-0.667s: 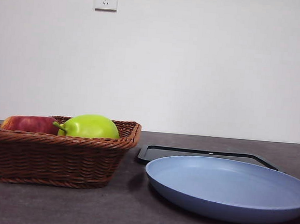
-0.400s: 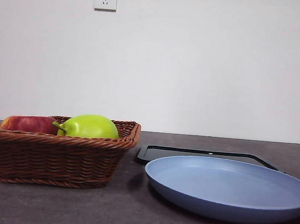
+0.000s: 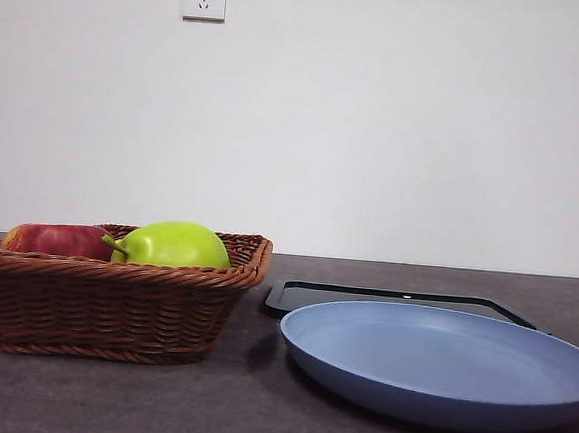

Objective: Take the lemon from the basket,put the lemon in the plate,hand out the plate

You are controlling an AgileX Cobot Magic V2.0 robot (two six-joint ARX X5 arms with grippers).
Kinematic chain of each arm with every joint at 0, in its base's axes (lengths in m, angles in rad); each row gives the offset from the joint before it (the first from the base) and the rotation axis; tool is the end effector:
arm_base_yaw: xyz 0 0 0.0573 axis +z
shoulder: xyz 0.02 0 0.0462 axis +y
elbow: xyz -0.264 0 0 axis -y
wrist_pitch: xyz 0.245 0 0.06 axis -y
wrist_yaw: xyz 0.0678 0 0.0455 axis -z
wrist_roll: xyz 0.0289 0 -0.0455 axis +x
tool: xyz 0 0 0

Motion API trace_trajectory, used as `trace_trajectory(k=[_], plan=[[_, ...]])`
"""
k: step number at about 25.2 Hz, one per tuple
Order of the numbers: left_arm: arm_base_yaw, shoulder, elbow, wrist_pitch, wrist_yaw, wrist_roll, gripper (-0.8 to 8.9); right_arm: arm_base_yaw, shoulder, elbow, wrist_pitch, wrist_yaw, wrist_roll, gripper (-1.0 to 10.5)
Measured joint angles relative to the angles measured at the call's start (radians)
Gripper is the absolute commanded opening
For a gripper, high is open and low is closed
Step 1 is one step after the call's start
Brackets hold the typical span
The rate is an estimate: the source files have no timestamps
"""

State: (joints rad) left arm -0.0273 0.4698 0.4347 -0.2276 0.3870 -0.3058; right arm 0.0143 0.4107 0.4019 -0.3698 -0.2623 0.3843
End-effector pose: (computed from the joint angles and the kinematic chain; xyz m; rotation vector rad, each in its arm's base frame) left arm 0.1225 -0.0143 0.2498 -0.3470 0.3216 -0.3693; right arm 0.1123 0.0091 0.2314 0.4243 0.4253 0.1978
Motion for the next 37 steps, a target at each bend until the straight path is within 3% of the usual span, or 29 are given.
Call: trace_trajectory(k=[8,14,16,19,21,30,33,37], plan=[[-0.008,0.295,0.206,-0.158,0.164,0.066,0.06,0.000,0.237,0.214,-0.214,-0.073,-0.170,0.0],[-0.067,0.453,0.318,-0.307,0.186,0.146,0.10,0.000,0.410,0.329,-0.401,-0.130,-0.298,0.1],[-0.088,0.472,0.320,-0.311,0.188,0.157,0.30,0.000,0.449,0.330,-0.406,-0.130,-0.318,0.8],[-0.101,0.475,0.320,-0.311,0.187,0.158,2.86,0.002,0.503,0.330,-0.407,-0.130,-0.329,2.9],[-0.102,0.475,0.320,-0.311,0.180,0.157,3.81,0.015,0.542,0.330,-0.407,-0.129,-0.329,3.0],[-0.107,0.475,0.320,-0.311,0.179,0.145,3.80,0.091,0.855,0.330,-0.286,-0.130,-0.313,3.0],[-0.108,0.475,0.320,-0.311,0.179,0.145,3.80,0.091,0.954,0.330,-0.245,-0.134,-0.293,2.3],[-0.108,0.475,0.320,-0.311,0.179,0.145,3.80,0.091,1.036,0.330,-0.183,-0.205,-0.266,2.0]])
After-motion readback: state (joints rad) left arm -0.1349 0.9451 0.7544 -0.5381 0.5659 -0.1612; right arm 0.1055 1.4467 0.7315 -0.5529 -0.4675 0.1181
